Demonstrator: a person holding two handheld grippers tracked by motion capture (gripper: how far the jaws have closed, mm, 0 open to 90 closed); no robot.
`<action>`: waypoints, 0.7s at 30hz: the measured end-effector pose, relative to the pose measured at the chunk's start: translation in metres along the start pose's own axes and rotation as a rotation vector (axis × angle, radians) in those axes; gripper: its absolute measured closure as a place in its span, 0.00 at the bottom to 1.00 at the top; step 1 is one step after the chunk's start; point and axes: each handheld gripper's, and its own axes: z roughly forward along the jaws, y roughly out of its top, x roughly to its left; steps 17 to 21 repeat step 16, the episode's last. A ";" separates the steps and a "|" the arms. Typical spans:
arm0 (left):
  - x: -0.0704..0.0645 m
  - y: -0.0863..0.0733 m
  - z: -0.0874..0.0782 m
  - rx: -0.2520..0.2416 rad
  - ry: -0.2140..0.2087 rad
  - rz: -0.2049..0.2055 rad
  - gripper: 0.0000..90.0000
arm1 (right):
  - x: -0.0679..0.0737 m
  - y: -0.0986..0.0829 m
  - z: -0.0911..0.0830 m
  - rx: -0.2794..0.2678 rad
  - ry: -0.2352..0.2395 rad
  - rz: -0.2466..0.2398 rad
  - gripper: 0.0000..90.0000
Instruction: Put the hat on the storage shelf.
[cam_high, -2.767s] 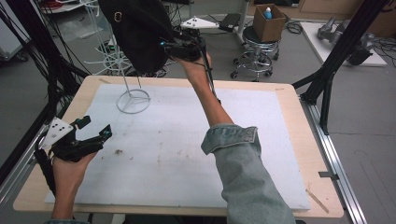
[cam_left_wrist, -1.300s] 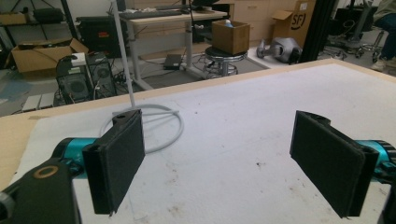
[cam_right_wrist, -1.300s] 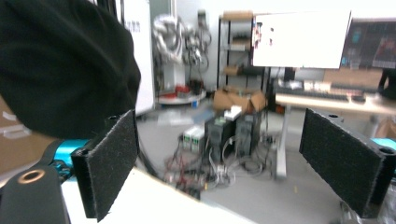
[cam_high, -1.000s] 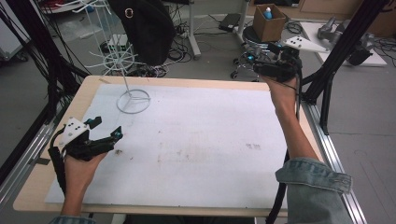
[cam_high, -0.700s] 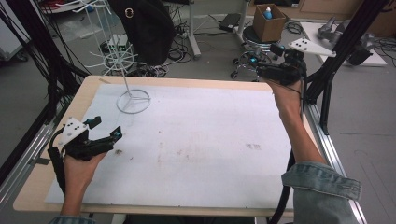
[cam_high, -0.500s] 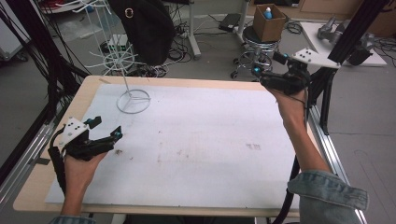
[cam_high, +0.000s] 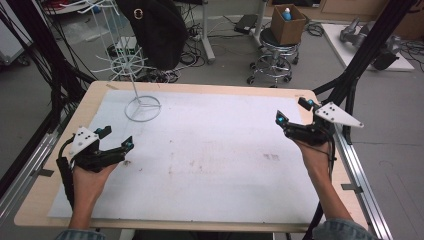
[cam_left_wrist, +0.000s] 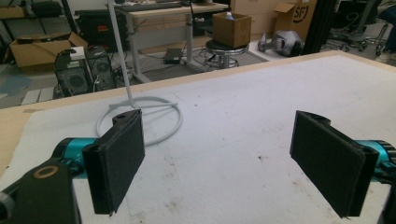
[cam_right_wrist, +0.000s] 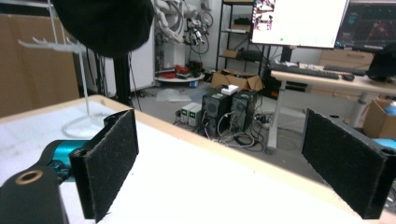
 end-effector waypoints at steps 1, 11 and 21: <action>0.000 -0.001 0.000 0.001 0.002 0.001 0.20 | 0.001 -0.006 -0.003 0.006 -0.001 0.009 0.12; 0.000 -0.002 0.002 0.008 0.000 0.004 0.20 | 0.017 -0.030 -0.009 0.101 0.015 0.000 0.12; 0.000 -0.002 0.001 0.007 0.003 0.000 0.20 | 0.019 -0.027 -0.010 0.082 0.015 -0.012 0.12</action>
